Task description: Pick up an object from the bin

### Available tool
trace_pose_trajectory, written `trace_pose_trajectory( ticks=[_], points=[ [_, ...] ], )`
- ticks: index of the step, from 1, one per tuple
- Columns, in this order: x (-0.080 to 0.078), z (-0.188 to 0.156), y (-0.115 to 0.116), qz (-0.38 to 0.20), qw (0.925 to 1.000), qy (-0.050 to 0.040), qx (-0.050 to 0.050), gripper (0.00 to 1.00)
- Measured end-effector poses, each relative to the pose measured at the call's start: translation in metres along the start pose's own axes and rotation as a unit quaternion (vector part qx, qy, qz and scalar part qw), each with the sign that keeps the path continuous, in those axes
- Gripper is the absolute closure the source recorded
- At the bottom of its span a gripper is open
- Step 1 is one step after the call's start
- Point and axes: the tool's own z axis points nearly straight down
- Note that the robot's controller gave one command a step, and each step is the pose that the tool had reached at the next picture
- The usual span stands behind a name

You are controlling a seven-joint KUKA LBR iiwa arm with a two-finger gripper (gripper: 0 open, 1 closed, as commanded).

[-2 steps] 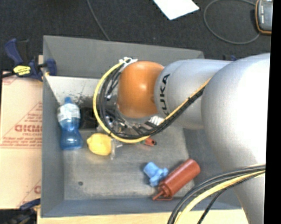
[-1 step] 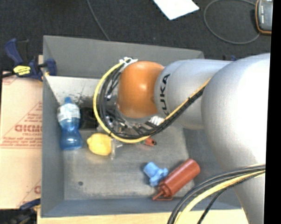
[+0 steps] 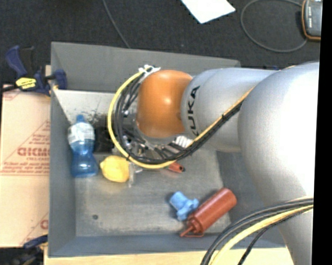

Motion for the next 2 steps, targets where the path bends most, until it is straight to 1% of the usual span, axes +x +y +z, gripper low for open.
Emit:
trace_pose_trajectory(
  ticks=[1,2],
  points=[
    [-0.004,0.005,-0.002,0.003,1.0000,0.0015,0.000,1.00],
    [0.008,-0.074,0.010,-0.170,0.9855,0.0008,0.000,1.00]
  ],
)
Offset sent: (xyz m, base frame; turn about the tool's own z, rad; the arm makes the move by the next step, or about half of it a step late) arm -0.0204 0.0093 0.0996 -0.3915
